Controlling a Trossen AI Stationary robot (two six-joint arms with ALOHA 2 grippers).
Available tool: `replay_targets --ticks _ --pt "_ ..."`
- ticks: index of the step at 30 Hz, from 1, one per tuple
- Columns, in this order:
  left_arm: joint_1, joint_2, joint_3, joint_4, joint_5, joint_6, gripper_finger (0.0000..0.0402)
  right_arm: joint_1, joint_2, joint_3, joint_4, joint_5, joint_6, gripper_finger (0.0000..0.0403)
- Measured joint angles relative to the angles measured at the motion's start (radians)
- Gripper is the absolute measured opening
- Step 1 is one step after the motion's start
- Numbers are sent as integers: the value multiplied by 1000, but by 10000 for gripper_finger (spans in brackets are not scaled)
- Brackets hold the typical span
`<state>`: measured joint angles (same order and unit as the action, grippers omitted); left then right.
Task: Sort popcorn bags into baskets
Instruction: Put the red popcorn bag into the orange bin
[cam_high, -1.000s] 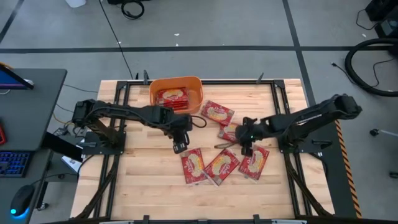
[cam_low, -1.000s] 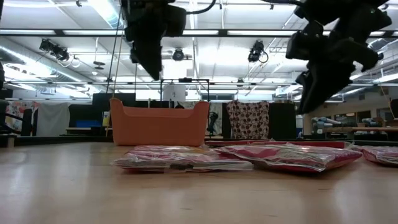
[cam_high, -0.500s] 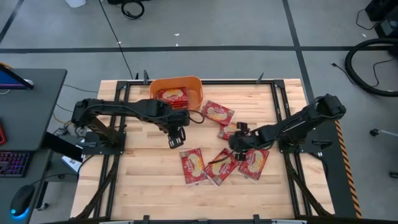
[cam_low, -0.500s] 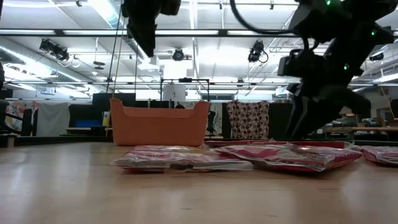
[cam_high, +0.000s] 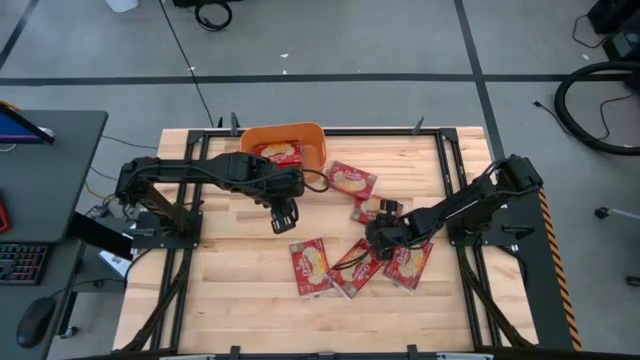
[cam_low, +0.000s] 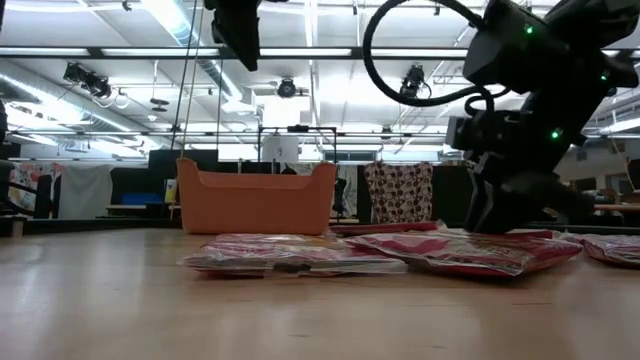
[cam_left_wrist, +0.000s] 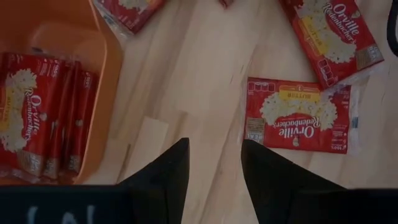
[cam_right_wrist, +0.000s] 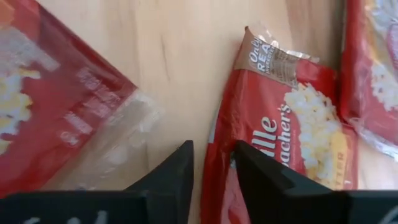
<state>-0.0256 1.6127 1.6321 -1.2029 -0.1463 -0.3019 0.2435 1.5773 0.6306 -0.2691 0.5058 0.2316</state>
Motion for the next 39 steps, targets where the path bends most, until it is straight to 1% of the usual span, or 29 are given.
replay_targets --ticks 4,7,8,13,16,20,24,28,32,34,39 --pt "-10 3 0 12 0 23 151 -4 -4 -4 -17 26 -23 69" --pt "-21 3 -2 40 0 48 151 -6 -5 -4 -20 19 -25 19" --pt "-25 3 -3 53 0 53 151 -8 -5 -3 -20 9 -25 10" --pt "-47 12 -3 148 -26 102 151 -9 -29 29 -46 -66 -26 11" --pt "-55 36 -3 185 -58 115 151 -13 -65 61 -51 -137 -26 6" --pt "-58 82 -3 212 -60 116 157 -23 -129 96 -50 -214 -19 5" --pt "-57 131 -3 247 -13 163 171 -39 -196 119 -45 -299 -5 4" --pt "-57 184 -4 326 18 225 190 -63 -244 121 -10 -398 19 2" --pt "-58 233 -4 401 26 236 214 -80 -268 121 8 -446 57 2" --pt "-57 255 -4 421 55 236 225 -89 -274 121 10 -465 76 2" --pt "-57 307 -4 451 88 236 233 -106 -278 121 54 -507 110 1"
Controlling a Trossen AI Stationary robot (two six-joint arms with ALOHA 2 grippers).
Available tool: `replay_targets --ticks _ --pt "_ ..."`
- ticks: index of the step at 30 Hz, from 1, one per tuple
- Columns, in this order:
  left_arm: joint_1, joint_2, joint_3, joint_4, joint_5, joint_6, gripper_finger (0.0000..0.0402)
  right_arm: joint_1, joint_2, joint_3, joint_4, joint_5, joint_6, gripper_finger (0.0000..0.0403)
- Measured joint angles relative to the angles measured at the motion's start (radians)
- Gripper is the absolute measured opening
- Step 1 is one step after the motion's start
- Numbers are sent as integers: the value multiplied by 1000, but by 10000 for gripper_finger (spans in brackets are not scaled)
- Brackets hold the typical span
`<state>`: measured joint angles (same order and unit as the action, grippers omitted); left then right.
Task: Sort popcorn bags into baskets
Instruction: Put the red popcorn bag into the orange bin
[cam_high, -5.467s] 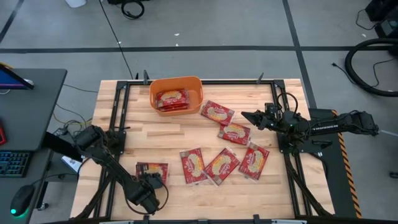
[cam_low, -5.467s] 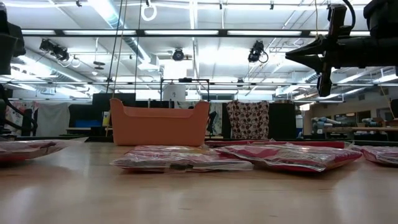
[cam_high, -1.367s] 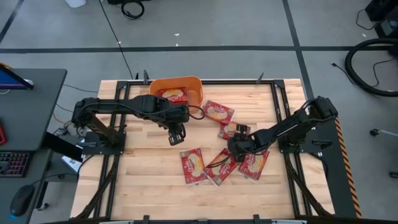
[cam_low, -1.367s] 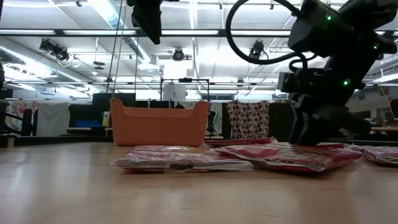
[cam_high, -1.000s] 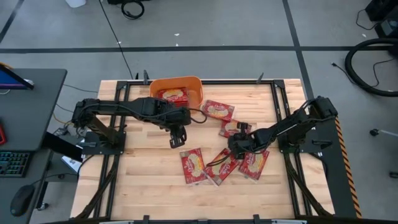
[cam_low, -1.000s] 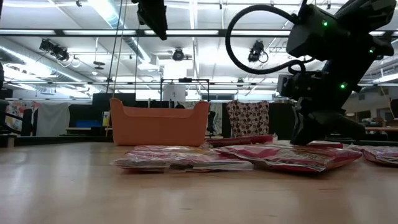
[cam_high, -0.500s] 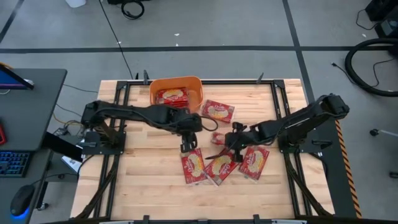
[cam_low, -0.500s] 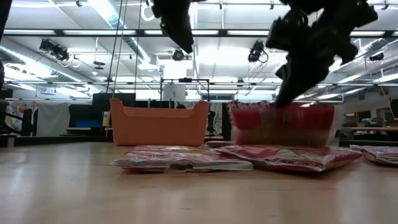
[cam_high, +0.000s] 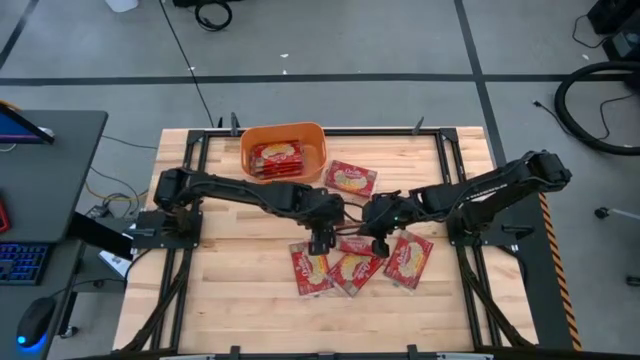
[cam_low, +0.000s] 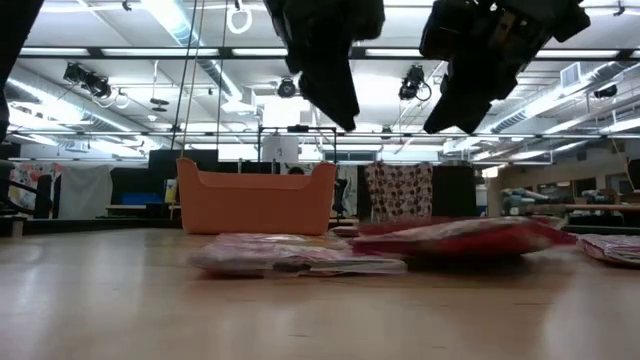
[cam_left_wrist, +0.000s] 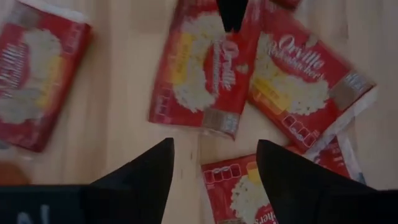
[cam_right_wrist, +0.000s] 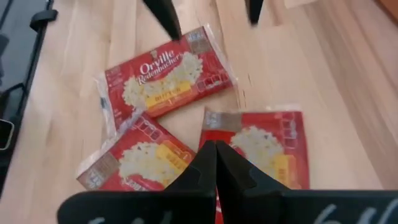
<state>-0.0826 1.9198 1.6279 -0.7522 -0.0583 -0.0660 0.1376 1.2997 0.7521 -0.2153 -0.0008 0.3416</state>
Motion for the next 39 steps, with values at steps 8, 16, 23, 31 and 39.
replay_targets --ticks 8,16,23,31,39 --pt "0 25 0 -2 15 -8 233 0 -3 0 -23 -45 13 18" --pt "16 15 -1 -115 13 -16 232 120 60 -14 -89 30 -90 95" --pt "36 -70 0 -147 -39 5 201 193 91 -14 -146 153 -121 160" --pt "61 -122 1 -189 -78 -1 175 233 181 -17 -170 241 -128 193" --pt "57 -136 0 -222 -79 -1 172 273 270 -17 -162 274 -109 176"
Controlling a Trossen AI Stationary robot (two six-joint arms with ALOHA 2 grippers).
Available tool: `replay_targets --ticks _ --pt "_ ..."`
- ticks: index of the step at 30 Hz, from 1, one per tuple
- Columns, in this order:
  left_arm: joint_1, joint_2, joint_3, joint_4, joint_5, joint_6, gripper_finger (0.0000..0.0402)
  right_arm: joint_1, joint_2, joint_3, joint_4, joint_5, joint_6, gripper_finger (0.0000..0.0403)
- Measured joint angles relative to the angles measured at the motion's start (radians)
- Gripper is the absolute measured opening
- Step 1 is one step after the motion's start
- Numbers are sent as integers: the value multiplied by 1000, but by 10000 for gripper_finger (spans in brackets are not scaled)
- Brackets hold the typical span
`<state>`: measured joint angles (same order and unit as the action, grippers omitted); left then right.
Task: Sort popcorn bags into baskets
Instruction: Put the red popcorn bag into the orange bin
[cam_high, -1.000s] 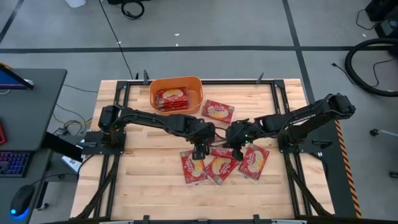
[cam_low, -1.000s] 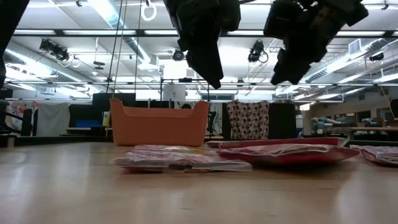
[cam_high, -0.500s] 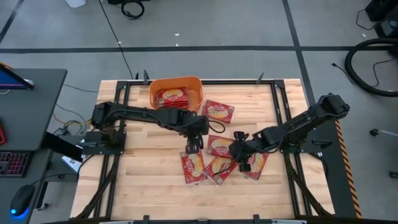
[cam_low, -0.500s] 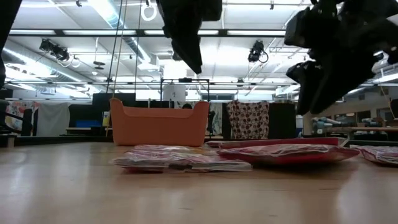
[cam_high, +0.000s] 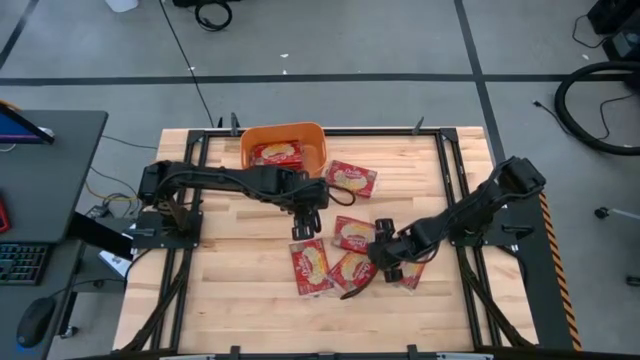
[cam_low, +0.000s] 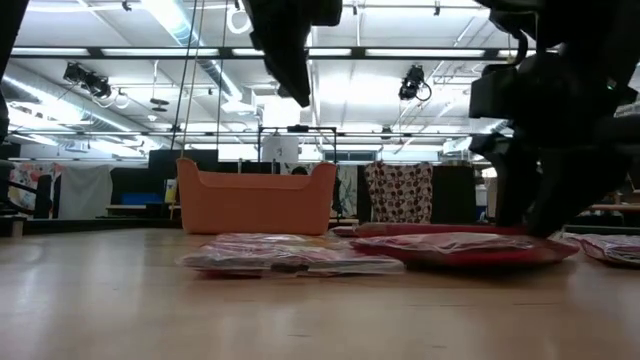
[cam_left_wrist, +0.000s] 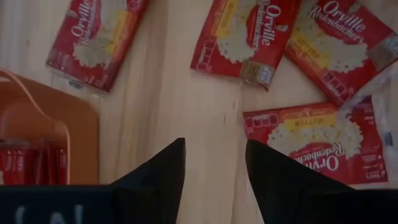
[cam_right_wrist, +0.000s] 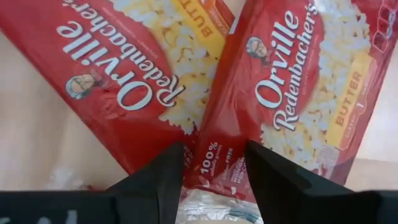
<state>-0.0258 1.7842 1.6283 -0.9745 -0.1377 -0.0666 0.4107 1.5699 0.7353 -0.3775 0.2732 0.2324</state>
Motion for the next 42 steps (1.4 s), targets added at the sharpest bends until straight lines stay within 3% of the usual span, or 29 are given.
replay_targets --ticks 5,10,17,25,31,35,42 --pt "0 -1 0 -4 0 1 172 9 14 1 -3 50 22 151" --pt "-1 -1 0 -3 27 11 172 8 5 0 -7 75 29 99" --pt "-27 19 0 65 71 86 172 -16 2 0 -6 -14 24 9" --pt "-43 64 0 147 83 45 172 -73 -90 23 -2 -175 69 5" --pt "-42 64 0 183 89 -3 177 -151 -192 22 26 -358 130 3" --pt "-49 75 0 220 115 -31 198 -201 -228 22 36 -421 180 2" --pt "-75 136 0 237 205 -45 257 -270 -247 22 31 -441 281 2"
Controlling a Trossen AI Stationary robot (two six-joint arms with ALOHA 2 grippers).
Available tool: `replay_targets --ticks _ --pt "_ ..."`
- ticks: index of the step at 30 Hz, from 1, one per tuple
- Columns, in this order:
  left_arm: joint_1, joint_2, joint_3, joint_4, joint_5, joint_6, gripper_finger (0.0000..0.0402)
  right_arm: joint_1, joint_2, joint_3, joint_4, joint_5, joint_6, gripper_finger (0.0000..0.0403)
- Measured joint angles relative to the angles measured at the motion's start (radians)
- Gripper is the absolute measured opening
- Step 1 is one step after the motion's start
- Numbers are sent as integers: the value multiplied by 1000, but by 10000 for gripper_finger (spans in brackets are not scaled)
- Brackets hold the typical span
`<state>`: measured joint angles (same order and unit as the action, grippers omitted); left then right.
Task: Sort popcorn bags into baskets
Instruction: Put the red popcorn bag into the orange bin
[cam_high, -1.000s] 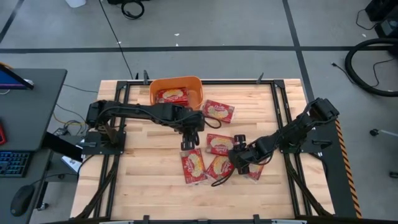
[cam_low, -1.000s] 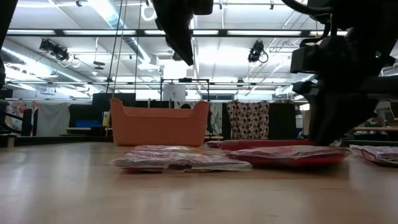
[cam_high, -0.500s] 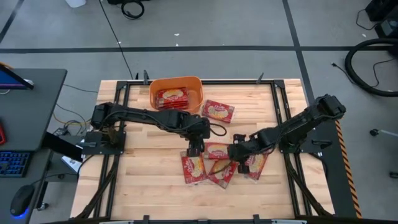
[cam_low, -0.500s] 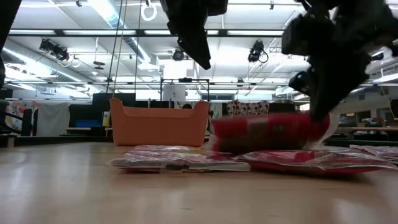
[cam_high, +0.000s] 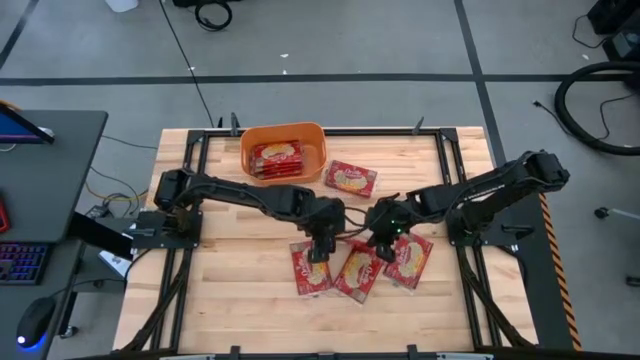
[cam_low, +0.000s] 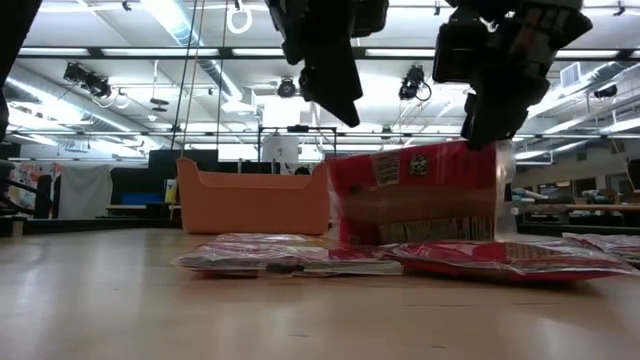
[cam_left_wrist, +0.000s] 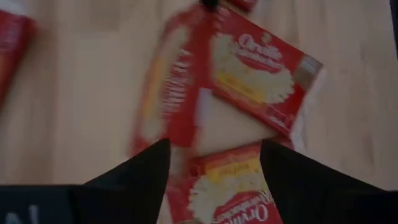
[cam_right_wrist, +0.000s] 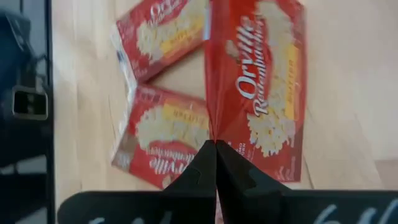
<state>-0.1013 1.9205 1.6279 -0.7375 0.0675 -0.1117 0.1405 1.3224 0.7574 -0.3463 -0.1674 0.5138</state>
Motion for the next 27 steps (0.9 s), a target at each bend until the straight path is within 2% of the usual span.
replay_targets --ticks 3,11,14,19,24,27 --pt "-11 19 1 29 3 27 268 -23 -3 0 6 -20 27 1" --pt "-21 73 0 9 -155 80 270 -54 -6 0 86 -87 45 0" --pt "-21 86 1 -11 -164 97 260 -57 -11 0 114 -99 47 0" --pt "-21 94 1 -44 -157 100 194 -60 -20 0 143 -98 53 1" --pt "-19 95 1 -62 -149 105 87 -60 -17 -1 178 -96 46 3" --pt "-18 93 1 -70 -143 93 27 -60 -17 -1 193 -92 47 19"
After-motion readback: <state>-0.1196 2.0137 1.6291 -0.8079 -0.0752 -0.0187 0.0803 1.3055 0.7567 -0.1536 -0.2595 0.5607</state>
